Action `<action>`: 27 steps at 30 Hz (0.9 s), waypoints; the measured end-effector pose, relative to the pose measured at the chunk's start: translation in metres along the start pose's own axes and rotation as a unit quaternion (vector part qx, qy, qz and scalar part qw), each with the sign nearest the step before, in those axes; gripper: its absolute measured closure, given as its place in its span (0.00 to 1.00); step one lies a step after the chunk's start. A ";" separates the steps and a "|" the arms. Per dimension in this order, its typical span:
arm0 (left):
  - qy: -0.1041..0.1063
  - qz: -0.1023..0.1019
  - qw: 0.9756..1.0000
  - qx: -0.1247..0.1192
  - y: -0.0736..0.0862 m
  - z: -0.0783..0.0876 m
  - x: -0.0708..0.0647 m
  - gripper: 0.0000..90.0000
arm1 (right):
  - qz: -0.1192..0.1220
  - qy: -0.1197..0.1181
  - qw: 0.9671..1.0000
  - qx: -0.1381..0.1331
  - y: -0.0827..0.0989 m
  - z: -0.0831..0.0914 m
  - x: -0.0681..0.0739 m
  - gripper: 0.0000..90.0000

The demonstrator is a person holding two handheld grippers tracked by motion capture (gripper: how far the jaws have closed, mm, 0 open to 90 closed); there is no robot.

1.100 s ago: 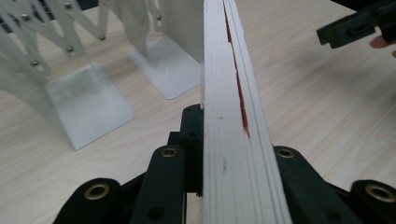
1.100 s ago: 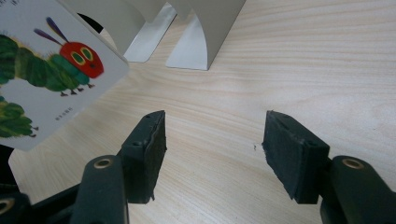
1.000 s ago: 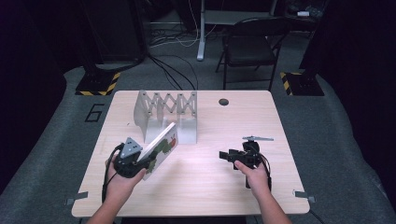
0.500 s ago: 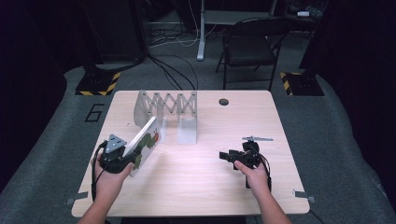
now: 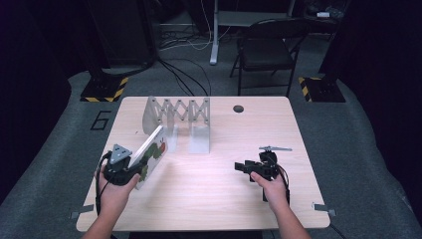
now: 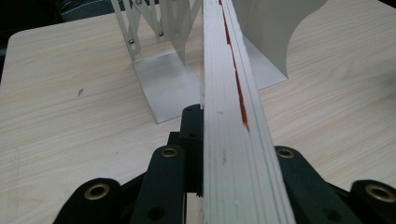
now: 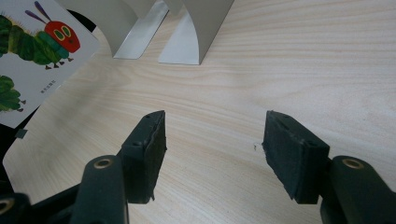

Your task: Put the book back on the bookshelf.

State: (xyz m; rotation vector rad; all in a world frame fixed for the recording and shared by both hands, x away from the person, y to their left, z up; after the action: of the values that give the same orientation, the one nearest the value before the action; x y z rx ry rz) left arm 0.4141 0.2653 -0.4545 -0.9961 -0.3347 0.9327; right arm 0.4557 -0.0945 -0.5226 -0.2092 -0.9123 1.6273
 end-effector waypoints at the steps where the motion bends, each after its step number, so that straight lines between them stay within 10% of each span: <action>1: -0.001 0.001 1.000 0.000 0.000 0.000 0.001 0.84 | 0.000 0.000 1.000 0.000 0.000 0.000 0.000 0.43; 27: -0.061 0.029 0.997 -0.021 -0.009 -0.009 0.014 0.84 | 0.009 -0.001 1.000 0.009 0.003 -0.005 0.005 0.43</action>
State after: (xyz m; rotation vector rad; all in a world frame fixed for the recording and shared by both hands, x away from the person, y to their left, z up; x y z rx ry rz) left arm 0.4327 0.2699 -0.4536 -0.9940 -0.4319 1.0462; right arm 0.4549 -0.0878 -0.5266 -0.2028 -0.8992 1.6524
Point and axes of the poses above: each handheld gripper's, and its own axes: z roughly backward along the jaws, y roughly out of its underside, x roughly to its left, the point moved 8 cm from there along -z, roughly forward along the jaws, and after that the axes turned 15 degrees about y, right-handed, at the moved point
